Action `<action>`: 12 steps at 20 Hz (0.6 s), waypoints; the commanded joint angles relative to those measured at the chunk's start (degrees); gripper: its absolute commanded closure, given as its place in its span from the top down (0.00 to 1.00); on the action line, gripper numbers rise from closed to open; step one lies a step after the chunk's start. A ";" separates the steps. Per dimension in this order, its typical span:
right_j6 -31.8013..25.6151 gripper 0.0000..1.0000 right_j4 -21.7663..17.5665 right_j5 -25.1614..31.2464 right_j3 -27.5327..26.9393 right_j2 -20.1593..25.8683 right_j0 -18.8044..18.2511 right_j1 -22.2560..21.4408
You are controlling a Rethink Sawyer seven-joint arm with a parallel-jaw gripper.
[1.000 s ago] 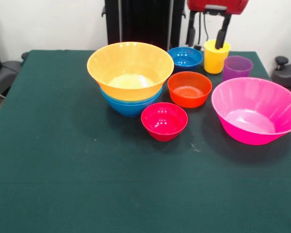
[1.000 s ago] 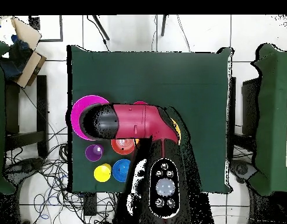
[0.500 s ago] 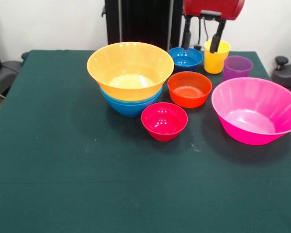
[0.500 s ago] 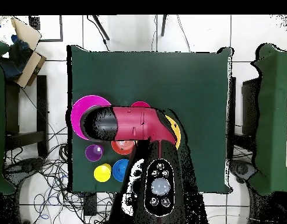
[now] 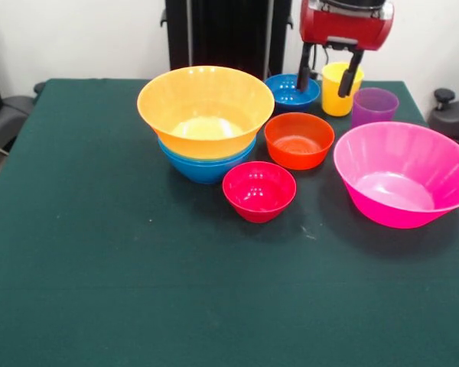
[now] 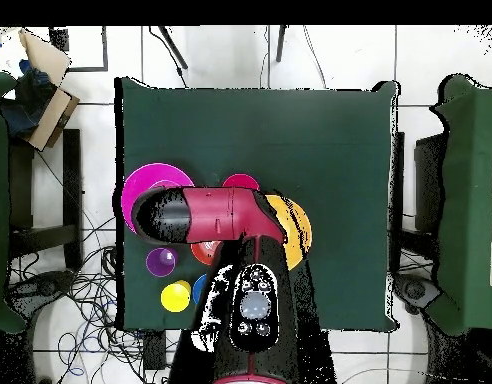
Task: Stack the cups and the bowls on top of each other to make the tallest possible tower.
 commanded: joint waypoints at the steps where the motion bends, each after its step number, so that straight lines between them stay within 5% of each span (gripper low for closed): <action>1: 11.84 1.00 1.95 -3.59 -0.96 1.72 1.66 5.03; 12: 12.28 1.00 3.60 -8.40 -0.87 1.08 1.95 8.20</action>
